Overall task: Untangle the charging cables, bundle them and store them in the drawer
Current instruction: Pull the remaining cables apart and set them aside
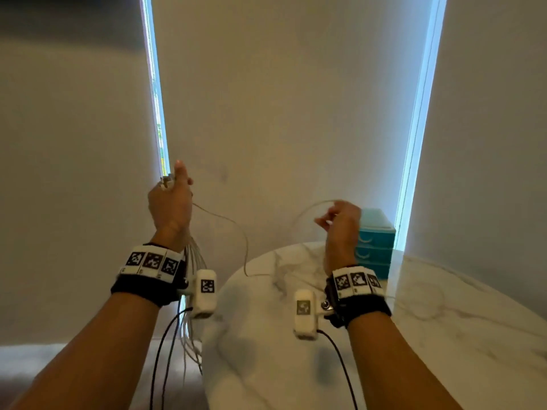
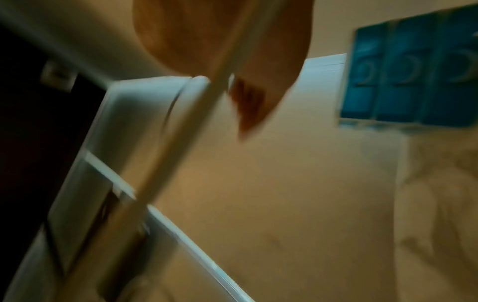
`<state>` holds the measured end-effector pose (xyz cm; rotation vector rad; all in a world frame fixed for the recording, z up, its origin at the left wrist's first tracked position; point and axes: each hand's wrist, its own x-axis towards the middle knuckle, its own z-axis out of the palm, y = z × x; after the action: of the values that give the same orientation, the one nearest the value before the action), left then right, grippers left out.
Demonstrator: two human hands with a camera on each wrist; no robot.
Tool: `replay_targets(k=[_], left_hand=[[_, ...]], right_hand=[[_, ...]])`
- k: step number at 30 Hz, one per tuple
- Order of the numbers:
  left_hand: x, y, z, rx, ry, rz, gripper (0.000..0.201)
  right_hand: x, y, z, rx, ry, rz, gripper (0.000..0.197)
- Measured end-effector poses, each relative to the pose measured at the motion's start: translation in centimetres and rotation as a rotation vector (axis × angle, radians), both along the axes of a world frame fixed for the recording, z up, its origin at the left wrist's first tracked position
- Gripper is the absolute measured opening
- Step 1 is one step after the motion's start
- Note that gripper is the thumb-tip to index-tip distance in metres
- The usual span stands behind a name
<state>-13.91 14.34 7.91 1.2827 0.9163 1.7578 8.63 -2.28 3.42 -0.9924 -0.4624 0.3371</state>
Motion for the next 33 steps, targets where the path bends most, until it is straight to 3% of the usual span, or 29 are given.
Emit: replay_targets(k=[2, 3, 5, 7, 10, 12, 15, 18, 20, 21, 24, 27, 30, 33], left_hand=[[-2.0, 0.7, 1.0, 0.051, -0.089, 0.175, 0.055], [-2.8, 0.9, 1.4, 0.085, -0.14, 0.224, 0.052], [-4.0, 1.2, 1.8, 0.147, -0.246, 0.267, 0.049], [-4.8, 1.6, 1.6, 0.175, -0.272, 0.33, 0.048], [-4.7, 2.2, 0.2, 0.166, -0.146, 0.329, 0.052], [-3.6, 1.7, -1.0, 0.126, 0.073, 0.234, 0.059], [-1.2, 0.1, -3.3, 0.064, 0.523, 0.106, 0.066], [1.6, -0.7, -5.7, 0.031, 0.753, -0.045, 0.067], [3.8, -1.0, -7.2, 0.006, 0.881, -0.165, 0.066], [4.9, -1.4, -7.8, 0.004, 0.935, -0.225, 0.064], [8.0, -3.4, -8.6, 0.052, 1.043, -0.353, 0.056], [11.1, -5.4, -9.4, 0.091, 1.028, -0.467, 0.053], [13.6, -7.2, -10.7, -0.035, 0.965, -0.735, 0.051], [15.5, -8.3, -12.6, -0.142, 1.16, -0.873, 0.063]], right_hand=[[-2.7, 3.0, 1.1, -0.339, -0.42, 0.389, 0.056], [-3.5, 3.7, 1.7, -0.452, -0.626, 0.455, 0.068], [-3.7, 3.9, 3.1, -0.497, -0.848, 0.361, 0.058], [-3.2, 3.0, 3.9, -0.509, -0.826, 0.295, 0.028], [-2.0, 1.2, 2.0, -0.607, -0.755, 0.445, 0.025], [-0.8, 0.1, -0.5, -0.686, -0.746, 0.464, 0.025], [2.2, -1.9, -4.0, -0.766, -0.673, 0.316, 0.022], [6.2, -4.0, -6.6, -0.858, -0.65, 0.122, 0.012], [8.2, -5.2, -7.8, -0.974, -0.697, 0.128, 0.006], [8.9, -5.8, -8.3, -1.037, -0.726, 0.141, 0.012], [10.3, -6.9, -9.6, -1.169, -0.787, 0.222, 0.026], [10.5, -7.8, -10.6, -1.143, -0.694, 0.307, 0.017], [10.4, -8.9, -11.1, -1.105, -0.616, 0.34, 0.025], [10.1, -10.2, -11.3, -1.093, -0.598, 0.397, 0.023]])
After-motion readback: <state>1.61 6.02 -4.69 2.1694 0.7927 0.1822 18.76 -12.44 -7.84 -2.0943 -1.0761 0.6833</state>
